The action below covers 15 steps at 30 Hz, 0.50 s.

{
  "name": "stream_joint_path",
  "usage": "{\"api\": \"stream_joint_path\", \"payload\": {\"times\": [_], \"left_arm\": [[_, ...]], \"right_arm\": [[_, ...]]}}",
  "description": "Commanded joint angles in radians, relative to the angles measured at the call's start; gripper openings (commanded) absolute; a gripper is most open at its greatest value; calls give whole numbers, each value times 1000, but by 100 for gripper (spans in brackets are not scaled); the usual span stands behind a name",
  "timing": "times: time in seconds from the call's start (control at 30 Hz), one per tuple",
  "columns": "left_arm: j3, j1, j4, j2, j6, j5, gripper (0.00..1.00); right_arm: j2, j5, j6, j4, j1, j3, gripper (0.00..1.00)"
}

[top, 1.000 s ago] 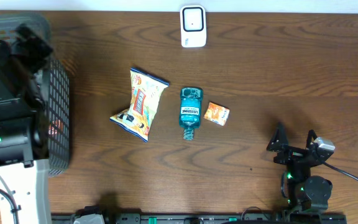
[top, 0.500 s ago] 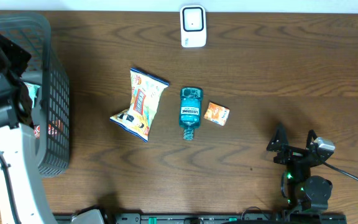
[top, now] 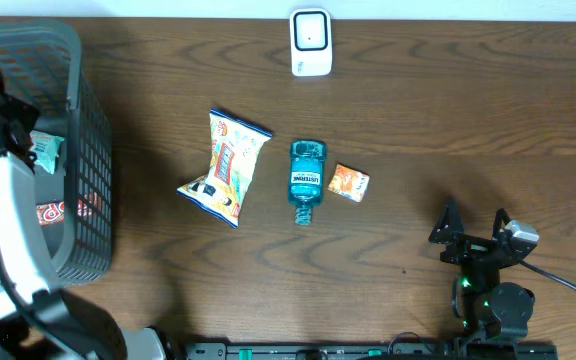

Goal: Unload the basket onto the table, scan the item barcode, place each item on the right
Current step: 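Open the left gripper and move it back into the basket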

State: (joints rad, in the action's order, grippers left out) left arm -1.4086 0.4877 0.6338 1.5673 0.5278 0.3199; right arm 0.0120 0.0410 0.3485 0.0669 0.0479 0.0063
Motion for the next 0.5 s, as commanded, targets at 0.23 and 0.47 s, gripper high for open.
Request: {"api": "stream_joint_path", "payload": {"times": [0.23,0.47], "left_arm": [[-28,20,172,187,217,3,98],[-13,40,256,277,290,-61,98]], "right_arm": [[-5,5,3,4,-8,-1,99],[-5,5,3,4,-8,-1,99]]}}
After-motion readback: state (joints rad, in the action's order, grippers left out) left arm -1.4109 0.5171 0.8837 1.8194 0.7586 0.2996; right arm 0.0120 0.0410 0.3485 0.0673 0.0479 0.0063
